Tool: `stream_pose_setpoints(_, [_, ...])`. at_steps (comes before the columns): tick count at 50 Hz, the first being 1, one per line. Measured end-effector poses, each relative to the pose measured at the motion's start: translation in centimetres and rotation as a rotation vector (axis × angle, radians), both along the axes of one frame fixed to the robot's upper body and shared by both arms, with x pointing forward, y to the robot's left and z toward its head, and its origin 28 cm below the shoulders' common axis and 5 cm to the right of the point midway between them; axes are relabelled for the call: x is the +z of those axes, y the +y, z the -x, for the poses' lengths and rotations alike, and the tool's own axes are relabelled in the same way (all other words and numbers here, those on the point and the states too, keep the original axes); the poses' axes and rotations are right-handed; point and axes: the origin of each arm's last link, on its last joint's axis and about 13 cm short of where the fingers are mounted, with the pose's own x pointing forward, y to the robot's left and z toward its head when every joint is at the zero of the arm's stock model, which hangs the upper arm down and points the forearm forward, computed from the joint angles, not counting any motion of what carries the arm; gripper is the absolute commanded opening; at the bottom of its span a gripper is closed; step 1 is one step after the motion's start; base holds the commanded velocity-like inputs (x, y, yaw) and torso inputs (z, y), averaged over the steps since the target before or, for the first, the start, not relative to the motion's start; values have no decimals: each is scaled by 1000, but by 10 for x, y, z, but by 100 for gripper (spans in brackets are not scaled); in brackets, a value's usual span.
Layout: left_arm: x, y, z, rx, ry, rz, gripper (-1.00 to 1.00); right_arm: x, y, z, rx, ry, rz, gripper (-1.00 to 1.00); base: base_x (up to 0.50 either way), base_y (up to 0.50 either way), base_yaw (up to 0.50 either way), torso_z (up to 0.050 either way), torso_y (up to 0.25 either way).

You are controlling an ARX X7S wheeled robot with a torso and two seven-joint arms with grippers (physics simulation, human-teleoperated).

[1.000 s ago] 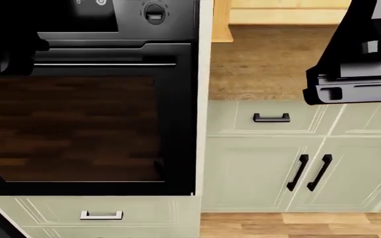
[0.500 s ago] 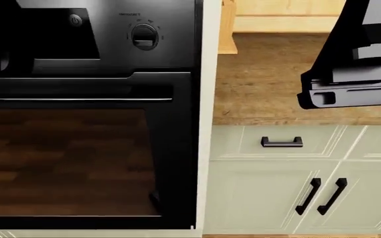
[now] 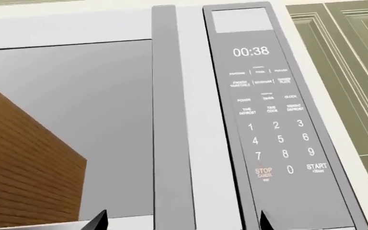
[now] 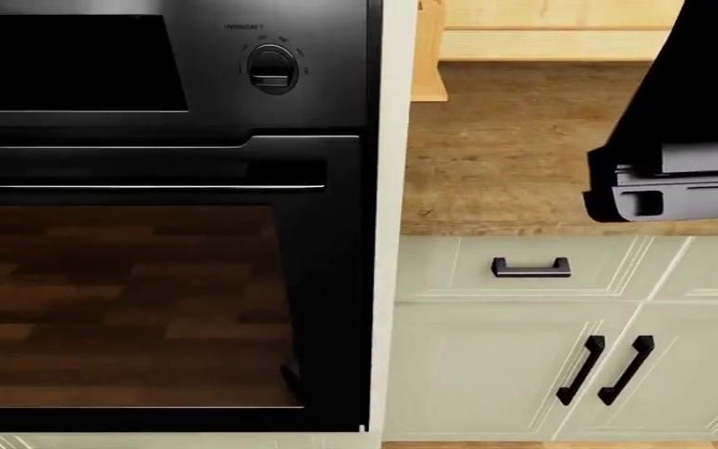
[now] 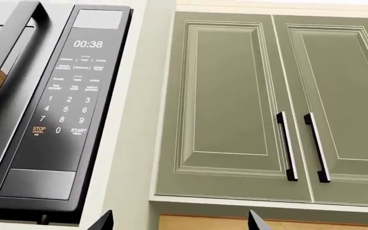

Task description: Open the microwave door

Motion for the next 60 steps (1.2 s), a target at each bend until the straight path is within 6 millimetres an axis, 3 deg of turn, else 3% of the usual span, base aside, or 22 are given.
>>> stream_pose_setpoints(11, [41,6,-22,19,55,20,100,1,0,3,2,-3,-1,100,0,0,0,0,0])
stream_pose_setpoints(24, [69,11,-44,41,123,24,100,1,1,4,2,-1,2,100,0,0,0,0,0])
stream_pose_setpoints(38, [80,10,-63,59,167,5,100,1,0,4,-1,-1,0,100,0,0,0,0,0])
stream_pose_setpoints(60, [81,8,-80,62,200,-15,100,0,-1,3,-9,4,-1,100,0,0,0,0,0])
